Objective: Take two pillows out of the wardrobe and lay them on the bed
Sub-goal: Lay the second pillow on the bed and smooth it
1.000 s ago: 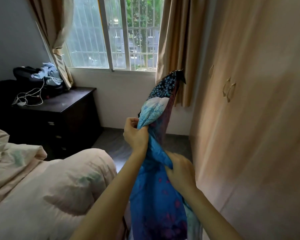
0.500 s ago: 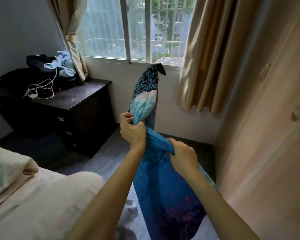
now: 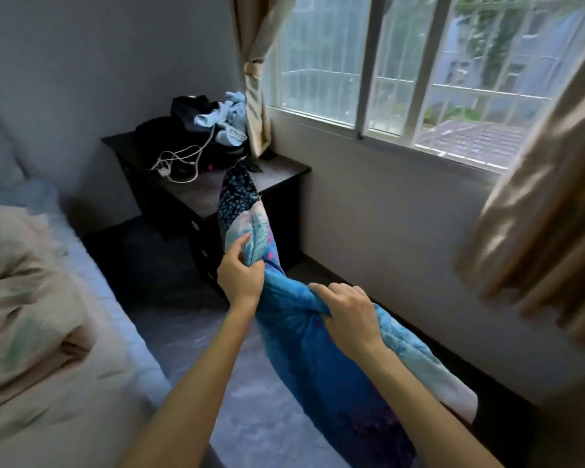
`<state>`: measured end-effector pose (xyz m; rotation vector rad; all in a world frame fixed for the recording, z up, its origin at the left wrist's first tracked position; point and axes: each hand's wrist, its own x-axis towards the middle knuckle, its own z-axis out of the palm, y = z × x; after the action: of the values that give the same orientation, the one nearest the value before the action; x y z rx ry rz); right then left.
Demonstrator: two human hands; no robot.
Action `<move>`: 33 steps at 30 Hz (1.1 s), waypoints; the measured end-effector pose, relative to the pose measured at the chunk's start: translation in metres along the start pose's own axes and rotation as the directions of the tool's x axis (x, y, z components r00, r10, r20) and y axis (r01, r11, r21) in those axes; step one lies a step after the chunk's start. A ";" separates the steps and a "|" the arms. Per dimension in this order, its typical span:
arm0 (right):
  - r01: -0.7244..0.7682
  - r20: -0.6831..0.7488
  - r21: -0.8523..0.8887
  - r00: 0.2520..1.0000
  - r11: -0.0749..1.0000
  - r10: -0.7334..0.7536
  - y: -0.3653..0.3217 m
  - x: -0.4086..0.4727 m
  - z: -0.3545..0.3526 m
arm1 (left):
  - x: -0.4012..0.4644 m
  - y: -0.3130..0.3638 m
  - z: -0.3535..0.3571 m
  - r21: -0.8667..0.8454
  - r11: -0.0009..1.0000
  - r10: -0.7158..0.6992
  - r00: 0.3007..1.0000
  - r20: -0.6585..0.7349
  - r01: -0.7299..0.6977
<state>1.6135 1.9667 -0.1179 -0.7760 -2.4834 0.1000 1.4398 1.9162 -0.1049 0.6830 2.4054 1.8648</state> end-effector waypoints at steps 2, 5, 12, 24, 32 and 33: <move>0.066 0.000 0.022 0.998 0.998 -0.066 0.011 0.032 0.015 | 0.031 -0.008 0.007 0.107 0.994 0.022 0.999 0.036 -0.025; 0.149 -0.009 0.097 0.989 0.984 -0.148 0.021 0.085 0.038 | 0.081 -0.025 0.015 0.237 0.971 0.013 0.998 0.060 -0.027; 0.286 0.016 0.243 0.954 0.927 -0.299 0.018 0.219 0.098 | 0.207 -0.071 0.013 0.440 0.897 -0.068 0.997 0.028 0.049; 0.459 0.083 0.453 0.832 0.764 -0.549 -0.008 0.419 0.179 | 0.356 -0.121 -0.045 0.628 0.713 -0.015 0.889 0.458 -0.312; 0.548 0.084 0.495 0.743 0.675 -0.664 -0.027 0.555 0.207 | 0.466 -0.112 -0.031 0.511 0.827 0.028 0.926 0.375 -0.232; 0.571 0.087 0.483 0.723 0.664 -0.685 -0.034 0.577 0.205 | 0.481 -0.107 -0.033 0.489 0.838 0.061 0.932 0.356 -0.241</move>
<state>1.0914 2.2724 -0.0166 0.3446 -2.6838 0.4994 0.9612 2.0343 -0.0770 1.1413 2.6871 0.9823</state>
